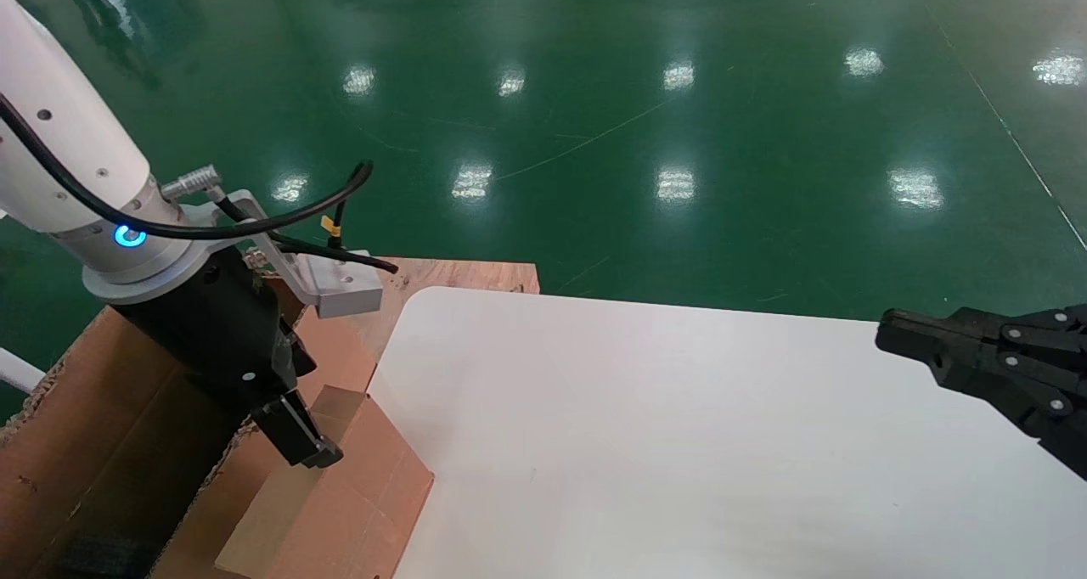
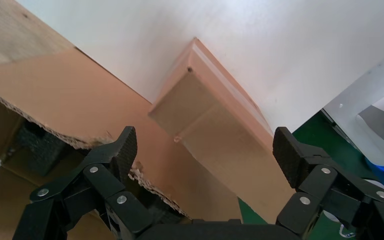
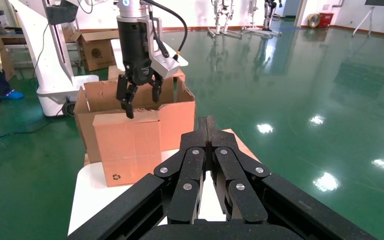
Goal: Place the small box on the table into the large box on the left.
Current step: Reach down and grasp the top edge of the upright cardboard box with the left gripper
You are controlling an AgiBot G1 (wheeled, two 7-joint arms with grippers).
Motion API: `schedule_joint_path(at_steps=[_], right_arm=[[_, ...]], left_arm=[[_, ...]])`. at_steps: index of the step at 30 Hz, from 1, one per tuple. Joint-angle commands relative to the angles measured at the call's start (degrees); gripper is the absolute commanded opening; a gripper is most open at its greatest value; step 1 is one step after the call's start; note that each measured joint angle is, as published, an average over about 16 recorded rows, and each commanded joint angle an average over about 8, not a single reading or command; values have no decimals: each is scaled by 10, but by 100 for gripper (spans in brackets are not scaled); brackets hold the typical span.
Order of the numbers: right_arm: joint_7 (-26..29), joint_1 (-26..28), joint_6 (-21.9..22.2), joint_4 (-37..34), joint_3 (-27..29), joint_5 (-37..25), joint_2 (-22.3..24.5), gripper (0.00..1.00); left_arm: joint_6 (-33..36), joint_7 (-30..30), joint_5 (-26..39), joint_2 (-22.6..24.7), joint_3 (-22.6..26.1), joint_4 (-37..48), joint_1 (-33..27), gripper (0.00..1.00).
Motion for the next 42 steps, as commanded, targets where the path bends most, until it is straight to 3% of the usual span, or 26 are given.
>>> schedule_joint_path(at_steps=[1, 42], right_arm=[[0, 0, 0, 0, 0, 0, 0, 0], [0, 0, 0, 0, 0, 0, 0, 0]], left_arm=[[-1, -2, -2, -1, 7, -1, -3, 100], [-21, 1, -32, 31, 76, -3, -1, 100]])
